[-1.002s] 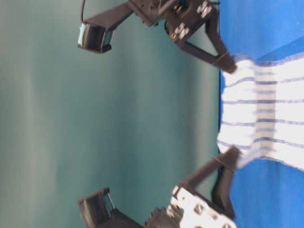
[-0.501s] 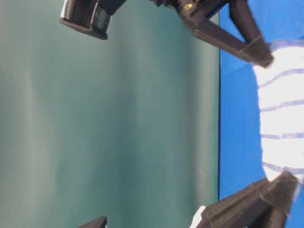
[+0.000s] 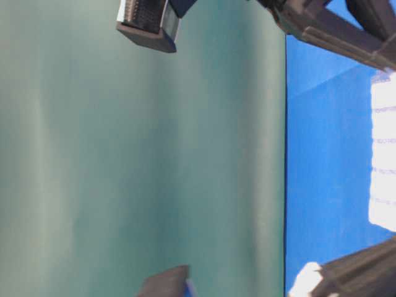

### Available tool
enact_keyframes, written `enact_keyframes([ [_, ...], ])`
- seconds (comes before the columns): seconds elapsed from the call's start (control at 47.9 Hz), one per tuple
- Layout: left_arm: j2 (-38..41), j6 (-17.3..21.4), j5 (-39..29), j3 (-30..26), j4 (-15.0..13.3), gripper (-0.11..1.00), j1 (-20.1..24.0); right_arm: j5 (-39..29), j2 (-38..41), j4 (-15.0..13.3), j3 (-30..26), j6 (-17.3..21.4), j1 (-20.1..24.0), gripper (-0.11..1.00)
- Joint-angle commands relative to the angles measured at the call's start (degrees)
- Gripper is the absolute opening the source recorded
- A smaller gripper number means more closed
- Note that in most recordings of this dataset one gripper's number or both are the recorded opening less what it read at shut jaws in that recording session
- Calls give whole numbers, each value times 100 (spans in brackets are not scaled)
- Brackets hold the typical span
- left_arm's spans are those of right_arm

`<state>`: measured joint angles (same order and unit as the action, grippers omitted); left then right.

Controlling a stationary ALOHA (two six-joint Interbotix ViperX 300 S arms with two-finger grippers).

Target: Fold the blue towel.

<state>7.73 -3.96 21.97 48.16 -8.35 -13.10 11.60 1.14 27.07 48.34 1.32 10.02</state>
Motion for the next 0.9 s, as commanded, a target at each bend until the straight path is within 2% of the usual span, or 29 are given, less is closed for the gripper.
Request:
enact_keyframes([
  [0.0, -18, -9, 88, -97, -35, 8, -26, 79, 9, 18, -141, 0, 79, 6],
  [0.23, -35, -18, 132, -26, -44, 18, 9, 79, 105, 9, -176, 0, 88, 6],
  [0.355, -44, -18, 123, -18, -123, 33, 53, 62, 105, 9, -185, 0, 97, 8],
  [0.439, -62, -18, 123, -9, -123, 53, 53, 62, 105, 18, -211, 9, 88, 24],
  [0.543, -176, 18, 26, 18, -123, 77, 70, 35, 70, 9, -246, -9, 88, 57],
  [0.585, -272, 53, -35, 44, -132, 80, 70, 18, 18, 0, -246, -53, 88, 69],
  [0.668, -571, 79, -246, 114, -123, 78, 97, -53, -211, -70, -229, -114, 97, 89],
  [0.71, -747, 79, -378, 141, -123, 75, 105, -97, -343, -97, -220, -158, 88, 93],
  [0.877, -1608, 105, -976, 237, -97, 73, 114, -299, -1046, -158, -97, -457, 26, 87],
])
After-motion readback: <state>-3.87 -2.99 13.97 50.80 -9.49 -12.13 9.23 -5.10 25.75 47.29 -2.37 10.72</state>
